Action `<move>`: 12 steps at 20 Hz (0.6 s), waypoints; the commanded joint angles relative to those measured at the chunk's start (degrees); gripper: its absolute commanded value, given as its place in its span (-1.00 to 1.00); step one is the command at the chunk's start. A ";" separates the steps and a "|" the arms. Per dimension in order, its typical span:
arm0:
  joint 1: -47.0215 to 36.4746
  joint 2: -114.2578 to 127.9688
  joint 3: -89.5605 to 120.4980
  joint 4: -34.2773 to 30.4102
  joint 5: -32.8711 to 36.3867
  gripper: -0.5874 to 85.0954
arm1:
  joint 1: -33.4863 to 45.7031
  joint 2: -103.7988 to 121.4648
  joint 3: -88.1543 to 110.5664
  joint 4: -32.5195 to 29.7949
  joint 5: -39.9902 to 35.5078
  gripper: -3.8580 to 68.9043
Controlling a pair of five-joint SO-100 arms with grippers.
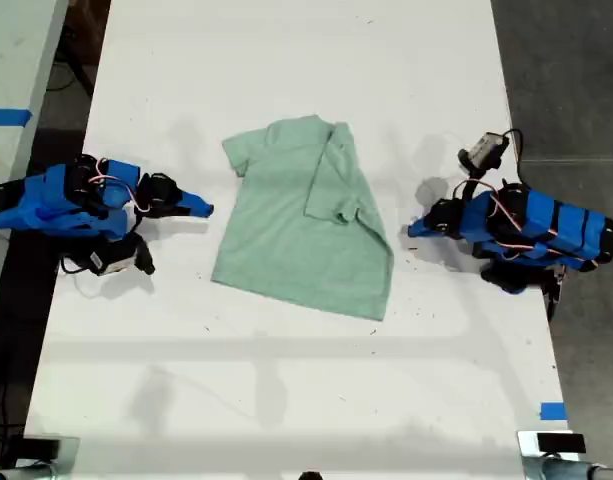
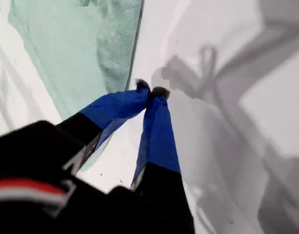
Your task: Fold t shirt
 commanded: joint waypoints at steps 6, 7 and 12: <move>-29.00 -75.23 -47.37 2.90 33.93 -0.41 | -0.09 0.79 2.99 -0.26 0.26 -0.84; -31.29 -82.00 -50.98 2.11 35.77 -0.40 | 0.00 0.79 2.99 -0.26 0.26 -0.84; -36.91 -103.18 -69.35 2.20 39.20 -0.40 | -0.18 0.79 2.99 -0.26 0.35 -0.84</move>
